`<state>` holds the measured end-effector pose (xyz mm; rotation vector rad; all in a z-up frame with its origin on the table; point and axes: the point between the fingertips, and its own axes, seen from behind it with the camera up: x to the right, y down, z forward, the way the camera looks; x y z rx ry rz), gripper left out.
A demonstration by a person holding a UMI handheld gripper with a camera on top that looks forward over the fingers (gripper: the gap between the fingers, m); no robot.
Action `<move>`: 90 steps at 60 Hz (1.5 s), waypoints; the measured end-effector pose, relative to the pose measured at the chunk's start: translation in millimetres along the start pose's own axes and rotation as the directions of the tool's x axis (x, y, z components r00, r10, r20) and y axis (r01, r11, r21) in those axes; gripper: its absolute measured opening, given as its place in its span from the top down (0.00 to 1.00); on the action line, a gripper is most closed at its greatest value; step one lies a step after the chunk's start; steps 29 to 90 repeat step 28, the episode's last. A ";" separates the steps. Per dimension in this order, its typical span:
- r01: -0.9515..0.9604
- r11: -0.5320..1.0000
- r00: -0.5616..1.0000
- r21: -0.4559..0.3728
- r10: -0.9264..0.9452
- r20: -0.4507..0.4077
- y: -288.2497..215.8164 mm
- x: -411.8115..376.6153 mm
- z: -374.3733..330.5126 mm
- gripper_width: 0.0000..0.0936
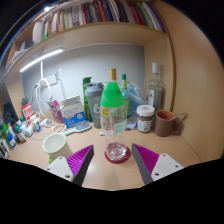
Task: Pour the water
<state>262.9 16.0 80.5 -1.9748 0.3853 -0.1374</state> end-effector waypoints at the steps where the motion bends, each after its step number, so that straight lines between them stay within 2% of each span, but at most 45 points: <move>1: 0.001 1.000 1.000 -0.001 -0.001 -0.003 0.8 -0.3 -10.1 0.10; 14: 0.005 1.000 1.000 -0.016 -0.005 0.001 12.1 -24.2 -160.3 0.10; 28: 0.096 0.995 0.995 -0.011 -0.096 0.001 12.6 -60.1 -308.4 0.09; 90: 0.096 0.995 0.995 -0.011 -0.096 0.001 12.6 -60.1 -308.4 0.09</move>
